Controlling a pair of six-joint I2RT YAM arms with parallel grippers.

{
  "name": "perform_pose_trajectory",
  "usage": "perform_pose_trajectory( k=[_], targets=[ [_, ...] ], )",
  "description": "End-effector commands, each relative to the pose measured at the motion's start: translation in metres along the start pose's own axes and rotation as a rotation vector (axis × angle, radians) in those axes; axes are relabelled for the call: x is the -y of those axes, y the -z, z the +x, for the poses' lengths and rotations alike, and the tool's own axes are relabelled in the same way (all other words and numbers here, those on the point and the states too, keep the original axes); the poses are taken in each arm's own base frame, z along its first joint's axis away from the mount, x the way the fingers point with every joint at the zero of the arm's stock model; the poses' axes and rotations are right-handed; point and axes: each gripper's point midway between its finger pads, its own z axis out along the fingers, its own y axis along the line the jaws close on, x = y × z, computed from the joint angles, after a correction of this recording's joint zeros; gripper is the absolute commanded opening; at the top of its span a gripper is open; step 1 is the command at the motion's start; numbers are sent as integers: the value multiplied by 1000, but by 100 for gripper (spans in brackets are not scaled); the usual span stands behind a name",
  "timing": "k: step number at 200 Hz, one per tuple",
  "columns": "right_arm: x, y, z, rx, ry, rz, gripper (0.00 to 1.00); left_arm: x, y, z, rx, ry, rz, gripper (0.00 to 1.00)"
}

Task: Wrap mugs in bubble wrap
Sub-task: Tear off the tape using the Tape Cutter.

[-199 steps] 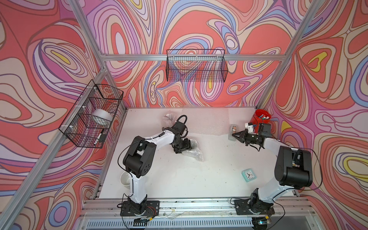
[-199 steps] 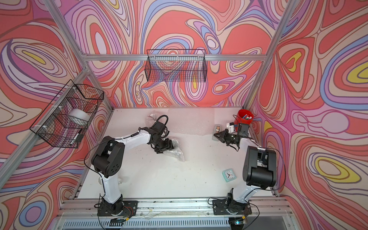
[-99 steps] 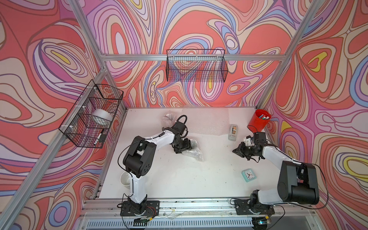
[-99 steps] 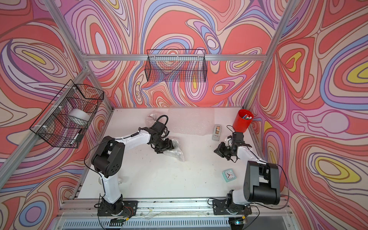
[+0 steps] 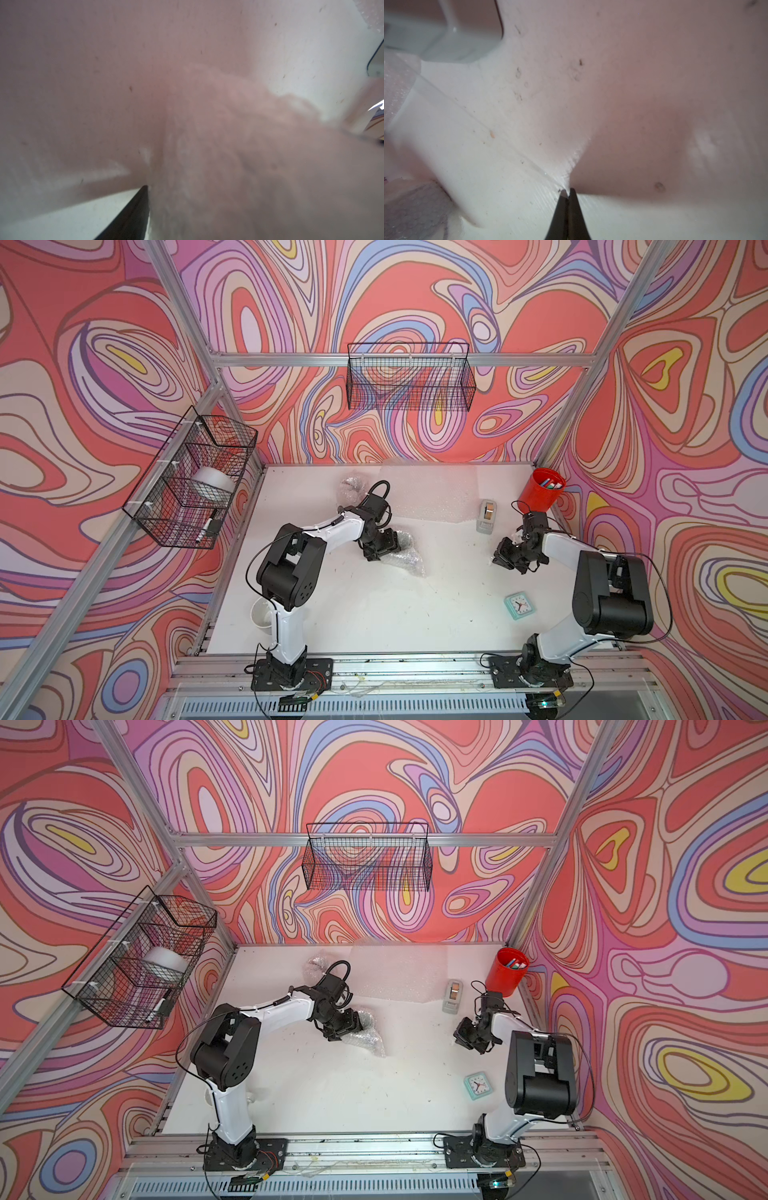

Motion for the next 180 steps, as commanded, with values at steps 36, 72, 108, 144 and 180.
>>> perform_pose_trajectory(
  k=[36,72,108,144,180],
  targets=[
    [31,-10,24,-98,-37,140,0,-9,-7,7,-24,45,-13,68],
    [42,-1,23,-72,-50,213,0,-6,-7,7,-22,53,3,68],
    [54,11,23,-43,-55,291,0,-5,-7,5,-14,62,8,68],
    [46,35,17,44,-39,275,0,-2,-7,3,-9,71,20,68],
    [-58,95,4,202,127,-178,0,5,-8,4,-21,76,46,68]
  ],
)
